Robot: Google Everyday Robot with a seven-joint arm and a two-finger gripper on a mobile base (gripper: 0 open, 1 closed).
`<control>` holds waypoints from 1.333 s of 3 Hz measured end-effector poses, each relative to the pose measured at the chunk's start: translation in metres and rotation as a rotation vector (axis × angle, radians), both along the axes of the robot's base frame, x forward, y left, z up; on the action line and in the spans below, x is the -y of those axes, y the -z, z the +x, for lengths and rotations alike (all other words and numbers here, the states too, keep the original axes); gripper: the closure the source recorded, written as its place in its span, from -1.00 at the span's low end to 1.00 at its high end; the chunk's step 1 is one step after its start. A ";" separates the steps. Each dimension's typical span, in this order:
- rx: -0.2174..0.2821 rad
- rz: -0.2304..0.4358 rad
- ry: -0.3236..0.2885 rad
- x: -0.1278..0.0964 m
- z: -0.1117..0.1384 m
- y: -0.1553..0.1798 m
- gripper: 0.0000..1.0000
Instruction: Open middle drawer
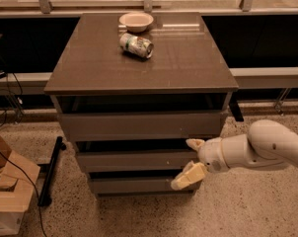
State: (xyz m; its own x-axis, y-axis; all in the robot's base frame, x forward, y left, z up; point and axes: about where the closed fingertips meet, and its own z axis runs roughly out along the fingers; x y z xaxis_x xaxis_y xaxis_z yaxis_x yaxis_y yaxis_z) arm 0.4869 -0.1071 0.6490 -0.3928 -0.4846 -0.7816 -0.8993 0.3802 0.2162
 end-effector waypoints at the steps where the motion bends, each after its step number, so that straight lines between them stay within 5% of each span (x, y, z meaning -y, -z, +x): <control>1: 0.052 -0.032 0.072 -0.007 0.038 0.040 -1.00; 2: 0.069 -0.051 0.118 -0.007 0.063 0.068 -1.00; 4: -0.019 -0.096 0.206 0.005 0.092 0.135 -1.00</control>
Offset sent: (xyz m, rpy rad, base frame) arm 0.0911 0.0023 -0.0968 -0.0747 -0.0906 -0.1759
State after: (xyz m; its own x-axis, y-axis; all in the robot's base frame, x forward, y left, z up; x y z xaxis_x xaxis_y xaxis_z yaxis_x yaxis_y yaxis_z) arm 0.5788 -0.1120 0.5140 -0.5057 -0.4643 -0.7271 -0.7965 0.5750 0.1868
